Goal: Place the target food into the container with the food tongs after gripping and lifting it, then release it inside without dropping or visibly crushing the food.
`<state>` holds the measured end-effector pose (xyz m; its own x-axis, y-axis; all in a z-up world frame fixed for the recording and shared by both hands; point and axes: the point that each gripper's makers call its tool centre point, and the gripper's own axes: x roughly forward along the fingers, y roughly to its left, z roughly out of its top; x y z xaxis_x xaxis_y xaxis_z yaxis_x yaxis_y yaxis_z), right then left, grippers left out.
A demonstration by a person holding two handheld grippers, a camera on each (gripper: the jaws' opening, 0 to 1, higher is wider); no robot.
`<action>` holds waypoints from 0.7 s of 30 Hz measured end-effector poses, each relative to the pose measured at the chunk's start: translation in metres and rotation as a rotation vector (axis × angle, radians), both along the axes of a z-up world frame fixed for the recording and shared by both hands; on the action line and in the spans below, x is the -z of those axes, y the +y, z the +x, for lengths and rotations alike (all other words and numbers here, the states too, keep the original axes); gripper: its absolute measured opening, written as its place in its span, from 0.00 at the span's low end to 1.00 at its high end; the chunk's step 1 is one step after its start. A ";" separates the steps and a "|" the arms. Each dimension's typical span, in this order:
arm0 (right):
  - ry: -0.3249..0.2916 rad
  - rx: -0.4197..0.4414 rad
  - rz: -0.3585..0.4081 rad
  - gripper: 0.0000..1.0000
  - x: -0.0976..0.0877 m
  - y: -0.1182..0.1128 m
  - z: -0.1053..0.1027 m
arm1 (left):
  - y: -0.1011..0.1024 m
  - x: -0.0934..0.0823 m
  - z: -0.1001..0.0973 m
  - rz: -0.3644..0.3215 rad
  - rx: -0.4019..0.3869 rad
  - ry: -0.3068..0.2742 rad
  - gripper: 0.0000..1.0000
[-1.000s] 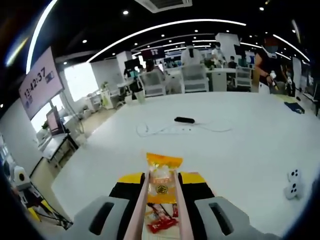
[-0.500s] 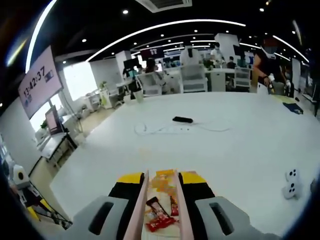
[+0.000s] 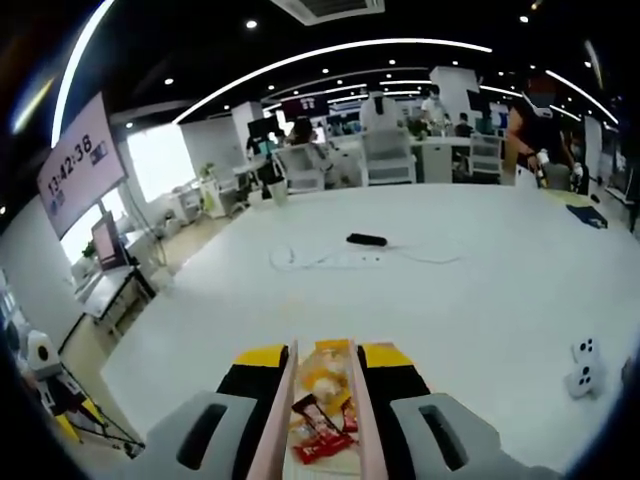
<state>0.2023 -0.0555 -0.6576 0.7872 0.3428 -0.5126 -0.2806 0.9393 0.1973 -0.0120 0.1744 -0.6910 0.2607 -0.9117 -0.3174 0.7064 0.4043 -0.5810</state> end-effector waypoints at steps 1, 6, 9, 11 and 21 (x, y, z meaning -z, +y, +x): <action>0.001 0.001 0.001 0.27 0.000 0.000 0.000 | 0.000 0.000 0.000 0.000 0.002 -0.001 0.34; -0.009 0.000 -0.002 0.27 -0.011 -0.001 -0.002 | -0.001 -0.006 0.004 -0.006 -0.001 -0.038 0.34; -0.024 -0.004 -0.008 0.27 -0.018 -0.002 -0.003 | -0.001 -0.008 0.002 -0.019 -0.008 -0.031 0.34; -0.026 -0.005 -0.010 0.27 -0.018 -0.003 -0.004 | -0.002 -0.001 -0.005 -0.006 0.009 -0.022 0.34; -0.010 -0.005 -0.005 0.27 -0.004 -0.005 -0.012 | 0.004 0.009 -0.018 -0.004 -0.002 0.022 0.34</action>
